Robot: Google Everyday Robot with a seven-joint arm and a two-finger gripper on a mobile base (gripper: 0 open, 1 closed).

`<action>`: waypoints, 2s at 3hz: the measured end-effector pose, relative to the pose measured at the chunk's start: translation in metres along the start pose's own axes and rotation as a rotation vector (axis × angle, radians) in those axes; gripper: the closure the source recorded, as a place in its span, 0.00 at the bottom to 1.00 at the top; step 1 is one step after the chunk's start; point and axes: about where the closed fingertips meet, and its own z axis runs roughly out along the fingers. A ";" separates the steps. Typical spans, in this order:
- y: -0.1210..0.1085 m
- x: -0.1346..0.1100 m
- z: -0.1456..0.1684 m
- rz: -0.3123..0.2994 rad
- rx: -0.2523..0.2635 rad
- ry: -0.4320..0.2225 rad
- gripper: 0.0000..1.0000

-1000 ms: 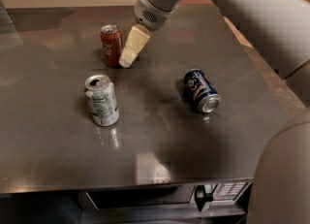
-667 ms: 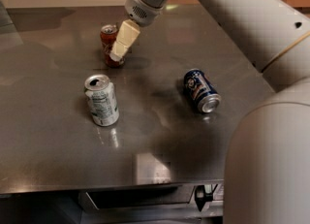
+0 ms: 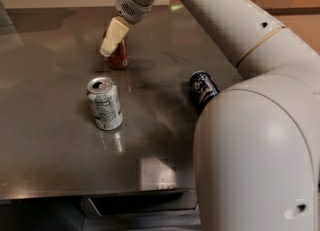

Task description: Knock coke can over

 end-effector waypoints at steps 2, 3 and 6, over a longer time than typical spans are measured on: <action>-0.019 0.004 0.022 0.042 0.009 0.024 0.00; -0.021 0.007 0.027 0.051 0.002 0.031 0.18; 0.001 0.006 -0.003 0.041 -0.072 -0.070 0.87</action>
Offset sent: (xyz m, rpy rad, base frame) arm 0.0363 -0.0055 -0.0198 -0.0214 0.0221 -0.0736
